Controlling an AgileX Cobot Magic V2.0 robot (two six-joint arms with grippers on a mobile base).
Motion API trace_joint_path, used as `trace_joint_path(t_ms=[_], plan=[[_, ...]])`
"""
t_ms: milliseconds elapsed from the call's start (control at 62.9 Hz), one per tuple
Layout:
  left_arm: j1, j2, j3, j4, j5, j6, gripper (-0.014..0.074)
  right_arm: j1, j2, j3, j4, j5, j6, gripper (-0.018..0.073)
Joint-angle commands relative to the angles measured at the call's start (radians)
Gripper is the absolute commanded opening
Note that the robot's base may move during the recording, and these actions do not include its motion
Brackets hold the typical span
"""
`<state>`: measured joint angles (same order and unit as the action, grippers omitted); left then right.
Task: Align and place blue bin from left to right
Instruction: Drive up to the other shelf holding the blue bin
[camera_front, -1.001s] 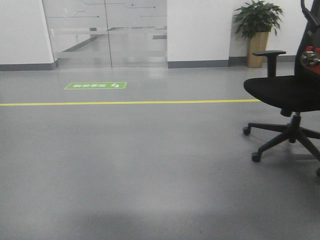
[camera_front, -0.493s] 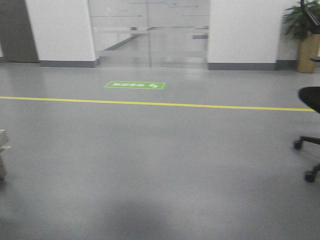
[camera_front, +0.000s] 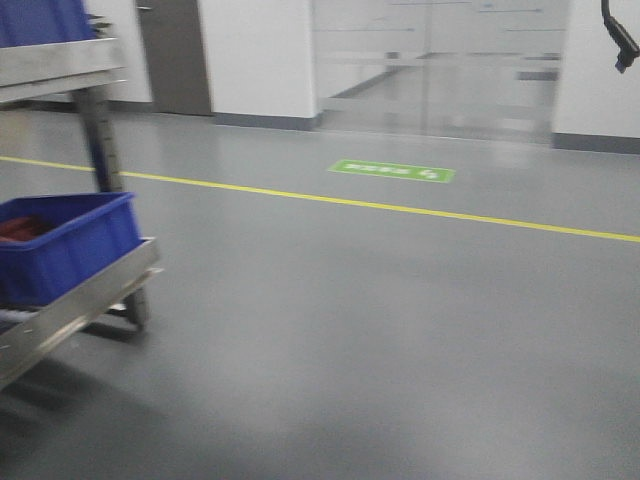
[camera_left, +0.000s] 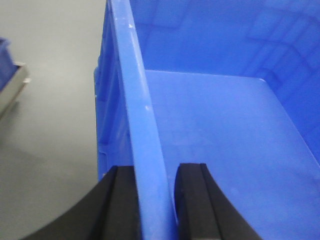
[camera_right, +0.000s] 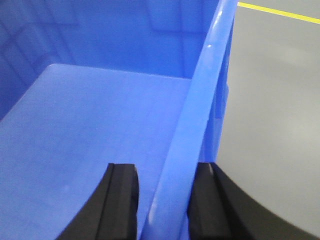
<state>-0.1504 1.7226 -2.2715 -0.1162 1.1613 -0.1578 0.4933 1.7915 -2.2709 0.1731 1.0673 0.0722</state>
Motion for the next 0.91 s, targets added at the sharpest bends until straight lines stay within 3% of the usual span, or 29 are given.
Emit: trace_joint_path(t_ms=[0,890], plan=[[-0.012,-0.029,-0.018,-0.08,-0.082,0.026,-0.0111,0.008,-0.018,-0.012,0.03,-0.178,0.0,-0.0153],[-0.012,-0.029,-0.018,-0.08,-0.082,0.026,-0.0111,0.008,-0.018,-0.012,0.03,-0.178,0.0,-0.0153]])
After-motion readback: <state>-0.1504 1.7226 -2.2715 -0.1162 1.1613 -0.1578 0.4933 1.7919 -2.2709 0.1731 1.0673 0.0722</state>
